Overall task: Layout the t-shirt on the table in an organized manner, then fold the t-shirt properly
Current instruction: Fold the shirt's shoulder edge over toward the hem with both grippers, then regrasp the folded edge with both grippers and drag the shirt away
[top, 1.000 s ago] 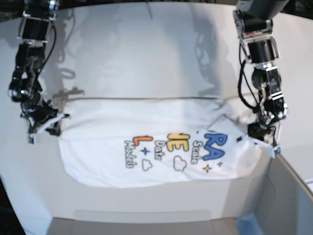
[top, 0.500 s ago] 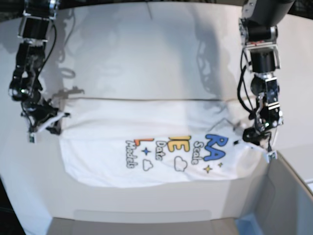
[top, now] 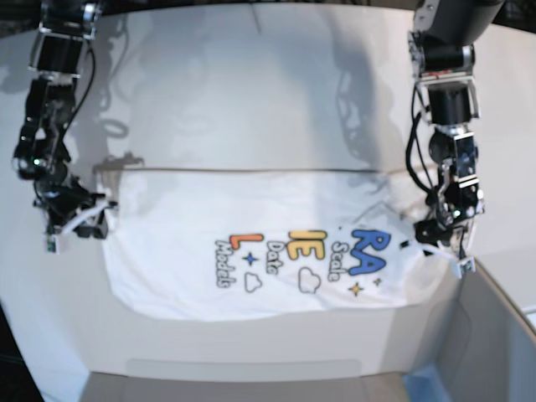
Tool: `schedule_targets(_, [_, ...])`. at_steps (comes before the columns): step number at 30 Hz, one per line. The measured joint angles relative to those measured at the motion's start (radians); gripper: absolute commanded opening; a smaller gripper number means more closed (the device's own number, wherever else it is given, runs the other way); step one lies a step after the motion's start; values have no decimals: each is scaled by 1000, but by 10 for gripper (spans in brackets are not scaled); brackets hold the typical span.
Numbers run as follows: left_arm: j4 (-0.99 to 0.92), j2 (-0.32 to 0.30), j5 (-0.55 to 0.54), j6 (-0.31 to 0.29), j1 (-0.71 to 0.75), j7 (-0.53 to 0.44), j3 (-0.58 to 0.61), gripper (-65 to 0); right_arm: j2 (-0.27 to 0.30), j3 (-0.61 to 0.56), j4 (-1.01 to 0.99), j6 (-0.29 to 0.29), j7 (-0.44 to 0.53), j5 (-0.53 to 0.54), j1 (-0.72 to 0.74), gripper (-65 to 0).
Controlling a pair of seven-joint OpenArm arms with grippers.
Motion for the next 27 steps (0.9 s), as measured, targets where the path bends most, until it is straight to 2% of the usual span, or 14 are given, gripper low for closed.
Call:
schedule_targets(4, [11, 0, 0, 1, 1, 4, 0, -432, 0, 2, 0, 0, 2, 1, 16, -397])
schedule_targets(8, [192, -3, 0, 2, 39, 29, -8, -432, -16, 74, 26, 1, -9, 9, 7, -397])
schedule_targets(11, [375, -11, 0, 0, 97, 108, -10, -432, -23, 190, 84, -3, -19, 91, -38, -397])
schedule_targets(13, [466, -11, 0, 1, 139, 166, -10, -432, -23, 253, 127, -2, -93, 172, -95, -397])
schedule_targets(16, [534, -10, -3, -2, 201, 186, -10, -432, -25, 296, 146, -8, -184, 266, -171, -397])
schedule_targets(21, [550, -4, -2, 0, 272, 184, -10, -432, -35, 303, 138, 2, -202, 377, -260, -397])
schedule_targets(27, [550, -3, 0, 0, 307, 184, -10, -432, -37, 232, 8, 1, -208, 383, -238, -398])
